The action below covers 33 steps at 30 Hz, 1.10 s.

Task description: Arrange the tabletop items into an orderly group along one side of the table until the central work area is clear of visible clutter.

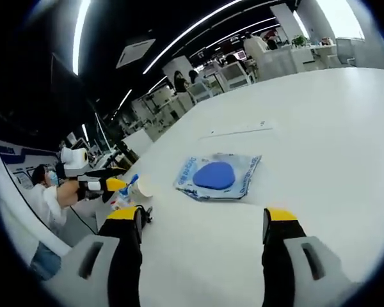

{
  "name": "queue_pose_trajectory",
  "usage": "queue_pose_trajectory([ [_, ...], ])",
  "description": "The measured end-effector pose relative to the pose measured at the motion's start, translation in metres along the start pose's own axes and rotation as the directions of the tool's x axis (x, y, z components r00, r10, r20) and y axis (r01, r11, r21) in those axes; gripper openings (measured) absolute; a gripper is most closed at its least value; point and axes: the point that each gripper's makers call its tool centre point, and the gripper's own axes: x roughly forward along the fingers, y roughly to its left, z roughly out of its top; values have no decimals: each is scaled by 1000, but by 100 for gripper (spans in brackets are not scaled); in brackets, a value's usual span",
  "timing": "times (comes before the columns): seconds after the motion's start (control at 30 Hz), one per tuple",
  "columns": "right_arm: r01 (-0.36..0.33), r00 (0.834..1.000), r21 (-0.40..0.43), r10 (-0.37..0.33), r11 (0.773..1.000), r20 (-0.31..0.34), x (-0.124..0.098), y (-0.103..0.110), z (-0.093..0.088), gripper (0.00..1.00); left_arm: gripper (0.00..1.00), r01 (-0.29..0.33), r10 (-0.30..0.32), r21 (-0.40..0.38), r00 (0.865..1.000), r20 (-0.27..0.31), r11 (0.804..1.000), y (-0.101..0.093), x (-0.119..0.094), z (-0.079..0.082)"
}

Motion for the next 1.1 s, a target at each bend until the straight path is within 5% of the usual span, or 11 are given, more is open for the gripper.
queue_pose_trajectory([
  [0.37, 12, 1000, 35, -12, 999, 4, -5, -3, -7, 75, 79, 22, -17, 53, 994, -104, 998, 15, -2, -17],
  [0.77, 24, 1000, 68, -24, 997, -2, -10, -6, -15, 72, 76, 103, -59, 160, 963, -261, 982, 21, 14, -45],
  [1.1, 38, 999, 101, -38, 994, -5, -16, -8, -21, 70, 68, 116, -66, 157, 953, -296, 981, 27, 29, -54],
])
